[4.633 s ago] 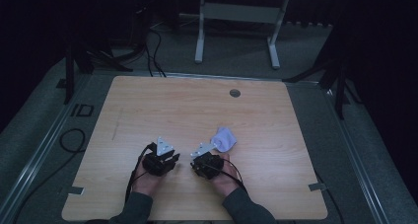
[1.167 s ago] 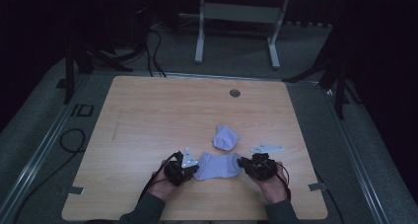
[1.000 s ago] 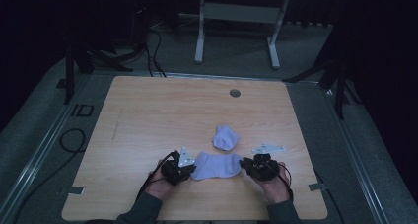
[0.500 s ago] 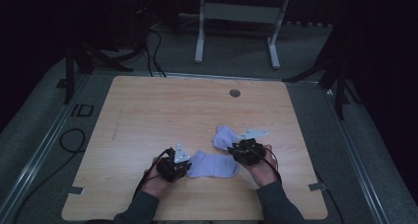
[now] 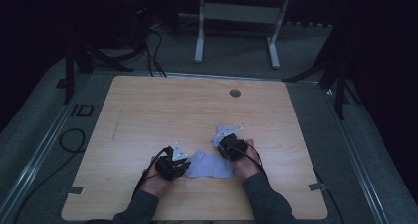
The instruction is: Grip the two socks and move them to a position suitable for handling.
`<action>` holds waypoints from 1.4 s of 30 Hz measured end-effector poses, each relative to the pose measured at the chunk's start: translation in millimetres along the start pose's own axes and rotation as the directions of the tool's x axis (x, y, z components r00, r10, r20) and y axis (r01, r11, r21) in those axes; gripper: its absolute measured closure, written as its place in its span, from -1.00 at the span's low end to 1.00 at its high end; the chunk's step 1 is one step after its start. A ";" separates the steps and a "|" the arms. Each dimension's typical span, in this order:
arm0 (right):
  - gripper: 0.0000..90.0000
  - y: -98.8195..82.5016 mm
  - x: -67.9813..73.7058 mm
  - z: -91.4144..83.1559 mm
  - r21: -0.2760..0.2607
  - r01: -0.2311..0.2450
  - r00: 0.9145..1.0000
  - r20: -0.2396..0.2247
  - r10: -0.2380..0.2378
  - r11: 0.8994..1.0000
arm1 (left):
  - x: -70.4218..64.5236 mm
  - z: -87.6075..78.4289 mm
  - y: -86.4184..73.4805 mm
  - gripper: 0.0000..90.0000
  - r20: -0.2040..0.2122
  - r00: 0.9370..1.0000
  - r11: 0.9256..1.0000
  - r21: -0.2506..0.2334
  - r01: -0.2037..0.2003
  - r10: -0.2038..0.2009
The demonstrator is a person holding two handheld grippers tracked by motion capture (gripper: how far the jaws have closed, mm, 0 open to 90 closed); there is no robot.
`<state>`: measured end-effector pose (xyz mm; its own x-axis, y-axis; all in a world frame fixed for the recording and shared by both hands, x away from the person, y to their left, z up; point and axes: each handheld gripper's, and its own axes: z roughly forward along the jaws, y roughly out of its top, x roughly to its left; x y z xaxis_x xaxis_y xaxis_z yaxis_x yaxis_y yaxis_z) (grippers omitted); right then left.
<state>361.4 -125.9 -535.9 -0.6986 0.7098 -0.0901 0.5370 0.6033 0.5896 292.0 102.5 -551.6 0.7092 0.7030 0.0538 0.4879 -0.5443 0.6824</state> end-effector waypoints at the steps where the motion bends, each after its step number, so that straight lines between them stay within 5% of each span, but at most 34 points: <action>1: 0.96 0.7 0.4 -1.4 0.000 -0.005 1.000 -0.003 0.005 1.000 | 0.0 0.1 0.1 0.65 0.001 1.000 1.000 -0.001 0.000 0.000; 12: 0.97 6.3 5.5 -18.6 -0.077 -0.030 0.998 -0.052 0.026 0.997 | -0.7 1.4 0.8 0.65 0.000 1.000 1.000 -0.005 0.000 0.000; 23: 0.97 14.6 9.3 -34.6 -0.149 -0.044 0.998 -0.045 0.038 0.988 | -1.4 1.5 0.7 0.63 -0.002 1.000 1.000 -0.007 0.002 -0.002; 33: 0.98 15.0 -5.2 -55.2 -0.221 -0.097 0.995 -0.023 0.094 0.970 | -2.0 1.7 0.6 0.62 -0.001 1.000 1.000 -0.009 0.006 -0.006; 42: 0.98 6.2 -20.2 -60.7 -0.230 -0.138 0.990 0.004 0.143 0.963 | -3.0 2.9 0.5 0.62 0.000 1.000 1.000 -0.004 0.002 -0.002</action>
<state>350.2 -158.5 -481.7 -0.6130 0.7900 -0.0081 0.5048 0.3995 0.7652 291.6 98.8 -553.6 0.7084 0.7039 0.0526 0.4869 -0.5412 0.6855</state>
